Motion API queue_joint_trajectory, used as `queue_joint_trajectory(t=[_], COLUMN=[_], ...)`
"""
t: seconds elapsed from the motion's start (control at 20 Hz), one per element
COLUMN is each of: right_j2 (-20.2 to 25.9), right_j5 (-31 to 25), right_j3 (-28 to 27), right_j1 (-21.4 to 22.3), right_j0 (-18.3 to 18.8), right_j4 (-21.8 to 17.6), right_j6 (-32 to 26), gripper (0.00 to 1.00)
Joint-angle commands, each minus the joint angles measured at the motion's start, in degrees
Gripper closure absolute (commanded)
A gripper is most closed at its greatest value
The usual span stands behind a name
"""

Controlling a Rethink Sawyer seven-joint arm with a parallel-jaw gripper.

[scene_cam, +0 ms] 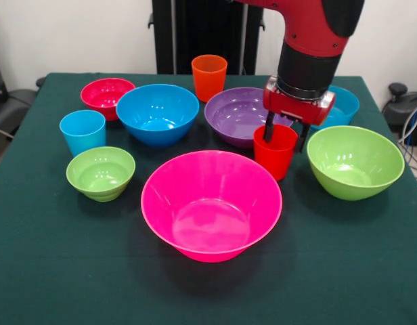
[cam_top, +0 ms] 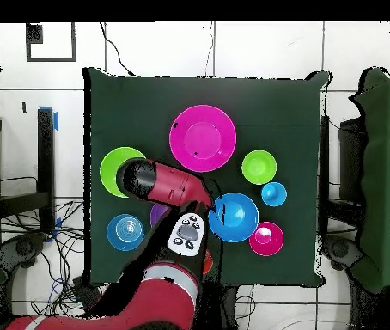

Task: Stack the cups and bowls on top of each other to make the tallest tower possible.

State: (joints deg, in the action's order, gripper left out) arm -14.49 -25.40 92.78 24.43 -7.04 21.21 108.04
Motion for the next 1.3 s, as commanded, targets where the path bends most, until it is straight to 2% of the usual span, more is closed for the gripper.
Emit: queue_joint_trajectory(t=[0.05,0.45,0.9,1.3], right_j2=[5.81,6.60,9.71,11.01], right_j5=[6.14,8.75,11.41,11.03], right_j3=[3.06,3.33,5.56,6.01], right_j1=[-2.39,-3.98,-2.32,-1.88], right_j0=[0.37,-0.17,1.72,2.49], right_j4=[-0.63,0.44,1.93,1.97], right_j6=[9.53,10.79,12.07,12.84], gripper=[0.00,0.00,0.00,0.00])
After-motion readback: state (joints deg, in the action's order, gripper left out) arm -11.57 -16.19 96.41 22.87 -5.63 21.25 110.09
